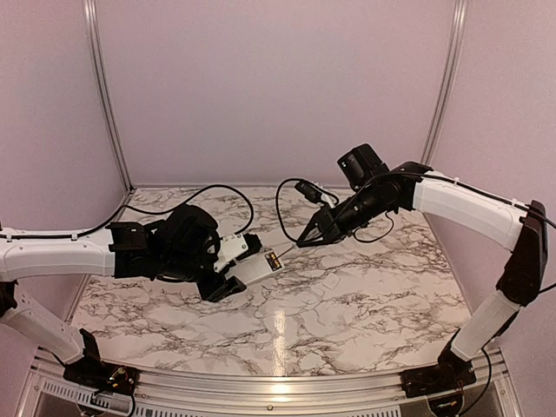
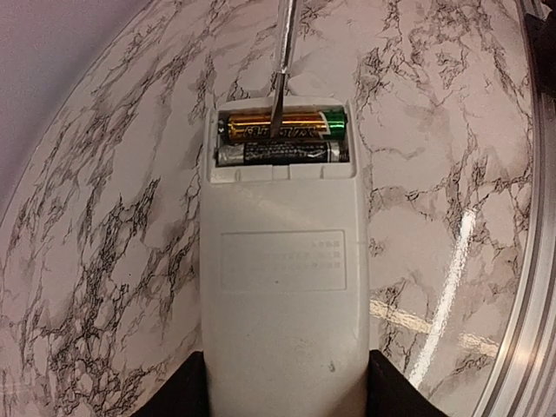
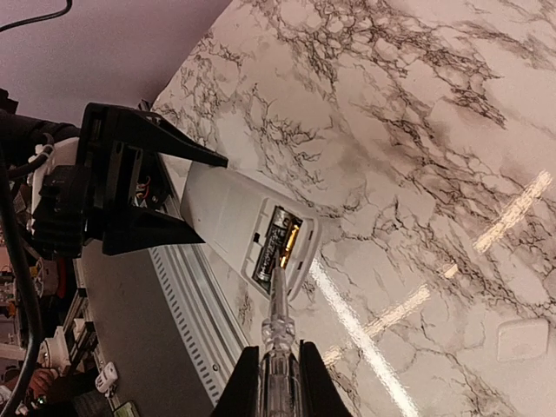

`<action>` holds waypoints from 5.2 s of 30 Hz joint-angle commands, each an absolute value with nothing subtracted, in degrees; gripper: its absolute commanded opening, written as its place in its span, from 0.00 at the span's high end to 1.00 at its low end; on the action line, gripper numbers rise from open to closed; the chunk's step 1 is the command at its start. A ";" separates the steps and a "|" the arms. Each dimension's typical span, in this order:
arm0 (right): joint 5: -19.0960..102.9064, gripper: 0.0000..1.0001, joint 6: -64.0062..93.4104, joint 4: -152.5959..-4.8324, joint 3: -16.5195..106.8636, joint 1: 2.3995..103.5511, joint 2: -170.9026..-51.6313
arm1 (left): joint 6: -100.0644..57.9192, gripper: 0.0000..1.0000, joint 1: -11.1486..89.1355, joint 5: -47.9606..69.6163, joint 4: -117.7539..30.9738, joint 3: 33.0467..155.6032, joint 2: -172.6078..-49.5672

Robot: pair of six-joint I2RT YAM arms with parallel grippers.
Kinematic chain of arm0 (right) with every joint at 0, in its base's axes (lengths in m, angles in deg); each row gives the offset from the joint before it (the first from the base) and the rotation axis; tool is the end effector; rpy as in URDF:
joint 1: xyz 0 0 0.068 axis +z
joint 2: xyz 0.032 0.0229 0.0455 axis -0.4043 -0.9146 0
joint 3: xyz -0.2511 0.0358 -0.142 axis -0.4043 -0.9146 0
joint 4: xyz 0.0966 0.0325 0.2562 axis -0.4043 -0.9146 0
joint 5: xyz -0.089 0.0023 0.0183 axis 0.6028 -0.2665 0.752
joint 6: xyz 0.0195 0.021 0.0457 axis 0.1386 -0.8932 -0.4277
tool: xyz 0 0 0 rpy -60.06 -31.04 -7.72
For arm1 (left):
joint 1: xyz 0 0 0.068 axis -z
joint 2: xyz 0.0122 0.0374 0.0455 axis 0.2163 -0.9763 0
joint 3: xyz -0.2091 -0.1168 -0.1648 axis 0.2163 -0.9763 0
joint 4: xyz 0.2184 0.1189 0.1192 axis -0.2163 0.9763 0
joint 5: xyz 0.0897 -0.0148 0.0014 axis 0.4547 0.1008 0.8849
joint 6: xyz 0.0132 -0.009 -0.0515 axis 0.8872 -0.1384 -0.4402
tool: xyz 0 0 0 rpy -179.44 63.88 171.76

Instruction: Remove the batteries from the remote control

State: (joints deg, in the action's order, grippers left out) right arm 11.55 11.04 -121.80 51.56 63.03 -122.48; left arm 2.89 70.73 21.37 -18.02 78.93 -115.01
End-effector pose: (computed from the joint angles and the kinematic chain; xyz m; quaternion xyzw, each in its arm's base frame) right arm 0.2637 0.2432 0.3259 -0.3204 0.8461 0.4038 0.1355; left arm 0.1631 -0.2606 0.2681 0.5293 0.7603 -0.1294 0.3534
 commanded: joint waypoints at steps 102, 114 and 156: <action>33.00 1.00 -22.37 -119.58 56.32 65.94 -140.04 | -40.95 1.00 81.22 47.67 -16.60 94.51 -151.78; 36.91 1.00 -21.81 -124.31 58.39 66.41 -142.05 | -41.97 1.00 81.22 48.86 -15.43 95.44 -152.30; 34.39 1.00 -24.30 -125.83 58.60 68.45 -147.04 | -40.65 1.00 82.20 50.42 -19.90 94.54 -151.36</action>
State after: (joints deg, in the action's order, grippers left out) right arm 37.05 -24.50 -125.93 63.05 68.27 -145.12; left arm -41.04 82.23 53.20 -12.86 97.11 -152.93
